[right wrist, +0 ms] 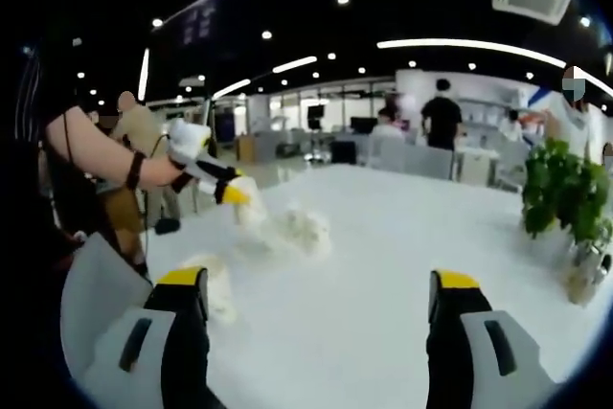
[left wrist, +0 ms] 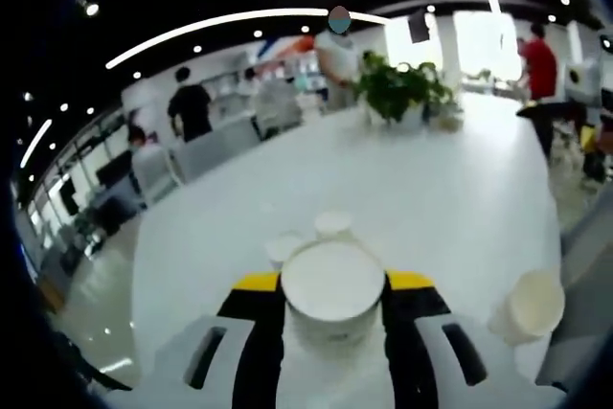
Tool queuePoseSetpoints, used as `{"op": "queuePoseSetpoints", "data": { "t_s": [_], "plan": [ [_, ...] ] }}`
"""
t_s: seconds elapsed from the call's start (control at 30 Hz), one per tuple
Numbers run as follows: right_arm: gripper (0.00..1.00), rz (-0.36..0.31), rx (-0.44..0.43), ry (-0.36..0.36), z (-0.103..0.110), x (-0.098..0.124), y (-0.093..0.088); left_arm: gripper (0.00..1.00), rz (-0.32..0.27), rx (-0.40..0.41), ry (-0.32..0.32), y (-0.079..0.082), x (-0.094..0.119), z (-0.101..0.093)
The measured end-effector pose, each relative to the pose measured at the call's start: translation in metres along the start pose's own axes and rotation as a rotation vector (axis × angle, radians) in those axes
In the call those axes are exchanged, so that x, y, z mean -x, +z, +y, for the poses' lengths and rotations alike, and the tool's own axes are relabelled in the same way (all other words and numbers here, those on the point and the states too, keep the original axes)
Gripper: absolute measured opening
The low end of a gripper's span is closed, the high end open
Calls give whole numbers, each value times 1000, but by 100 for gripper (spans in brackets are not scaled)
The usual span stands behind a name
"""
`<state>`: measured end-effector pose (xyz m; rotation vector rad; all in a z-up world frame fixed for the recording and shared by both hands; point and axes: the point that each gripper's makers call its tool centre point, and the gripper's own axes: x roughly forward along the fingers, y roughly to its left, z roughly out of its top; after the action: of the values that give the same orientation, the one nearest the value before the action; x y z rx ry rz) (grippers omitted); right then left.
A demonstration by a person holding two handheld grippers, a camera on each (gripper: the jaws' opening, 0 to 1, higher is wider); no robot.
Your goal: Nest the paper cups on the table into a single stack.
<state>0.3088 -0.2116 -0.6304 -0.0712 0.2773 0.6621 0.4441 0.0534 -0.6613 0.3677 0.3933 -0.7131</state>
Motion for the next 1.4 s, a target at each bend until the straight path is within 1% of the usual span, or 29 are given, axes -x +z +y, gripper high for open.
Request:
{"op": "queuePoseSetpoints", "data": {
  "t_s": [0.17, 0.37, 0.5, 0.77, 0.83, 0.93, 1.1, 1.4],
  "plan": [
    [93, -8, 1, 1, -2, 0, 3, 37, -6, -35, -9, 9, 0, -7],
    [93, -14, 4, 4, -2, -3, 5, 37, -42, -53, -11, 27, 3, -12],
    [93, -16, 4, 7, -2, -4, 6, 37, -48, -71, -18, 31, 3, -17],
    [93, -21, 1, 12, 1, -6, 6, 37, -62, -70, -23, 37, 10, -22],
    [93, -22, 0, 14, 1, -6, 6, 37, -74, -36, -21, 39, 12, -21],
    [92, -22, 0, 15, 1, -6, 6, 37, -82, -13, -25, 42, 14, -23],
    [92, -26, -4, 15, 1, -5, 7, 37, -104, 15, -26, 50, 21, -27],
    [91, -33, -9, 27, 7, -6, 8, 37, -129, 36, -36, 59, 32, -36]
  ]
}}
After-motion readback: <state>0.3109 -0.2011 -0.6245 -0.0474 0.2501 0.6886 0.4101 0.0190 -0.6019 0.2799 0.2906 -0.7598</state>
